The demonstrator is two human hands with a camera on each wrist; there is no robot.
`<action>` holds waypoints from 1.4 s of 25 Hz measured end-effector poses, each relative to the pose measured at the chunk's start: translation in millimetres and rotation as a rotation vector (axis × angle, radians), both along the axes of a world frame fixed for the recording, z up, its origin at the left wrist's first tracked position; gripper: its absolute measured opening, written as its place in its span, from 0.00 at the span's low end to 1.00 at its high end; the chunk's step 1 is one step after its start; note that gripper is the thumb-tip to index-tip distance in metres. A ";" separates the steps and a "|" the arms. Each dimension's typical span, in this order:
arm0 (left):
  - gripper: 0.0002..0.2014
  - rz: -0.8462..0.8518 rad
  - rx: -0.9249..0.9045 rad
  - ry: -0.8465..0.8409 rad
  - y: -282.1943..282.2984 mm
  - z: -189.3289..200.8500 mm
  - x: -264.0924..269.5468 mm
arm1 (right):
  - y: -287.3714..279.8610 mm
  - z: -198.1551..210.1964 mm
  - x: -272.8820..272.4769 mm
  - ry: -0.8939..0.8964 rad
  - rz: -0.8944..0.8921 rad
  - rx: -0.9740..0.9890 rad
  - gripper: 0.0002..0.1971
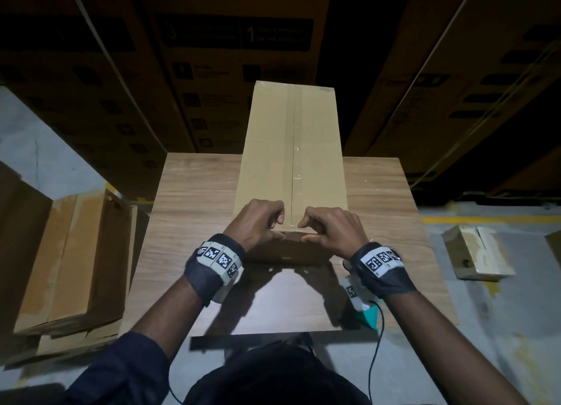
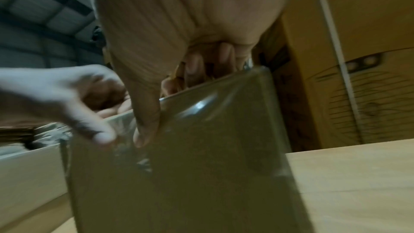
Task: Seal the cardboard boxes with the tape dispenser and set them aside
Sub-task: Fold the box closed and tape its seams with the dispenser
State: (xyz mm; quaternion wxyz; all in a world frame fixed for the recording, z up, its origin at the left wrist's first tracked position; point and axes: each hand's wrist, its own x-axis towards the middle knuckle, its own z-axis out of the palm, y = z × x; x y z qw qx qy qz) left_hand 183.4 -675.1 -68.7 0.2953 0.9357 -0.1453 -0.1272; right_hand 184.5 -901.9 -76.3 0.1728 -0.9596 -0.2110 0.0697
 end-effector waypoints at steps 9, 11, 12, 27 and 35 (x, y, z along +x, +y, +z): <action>0.23 -0.018 0.166 -0.125 61.7 -0.9 -5.0 | -57.3 -1.2 1.6 0.038 -0.044 -0.030 0.21; 0.23 -0.058 0.091 -0.081 70.7 -4.8 -2.4 | -64.0 -3.4 6.9 0.149 -0.008 0.050 0.23; 0.23 -0.065 0.055 -0.057 74.6 -6.7 -0.7 | -66.8 -3.8 10.4 0.198 0.014 0.074 0.24; 0.26 0.055 -0.240 -0.107 73.7 -22.7 -7.5 | -55.9 -15.7 -22.2 -0.054 -0.129 0.227 0.28; 0.45 0.805 -0.879 0.350 54.4 -38.4 -11.0 | -30.0 -21.4 -3.2 0.498 -0.895 1.025 0.42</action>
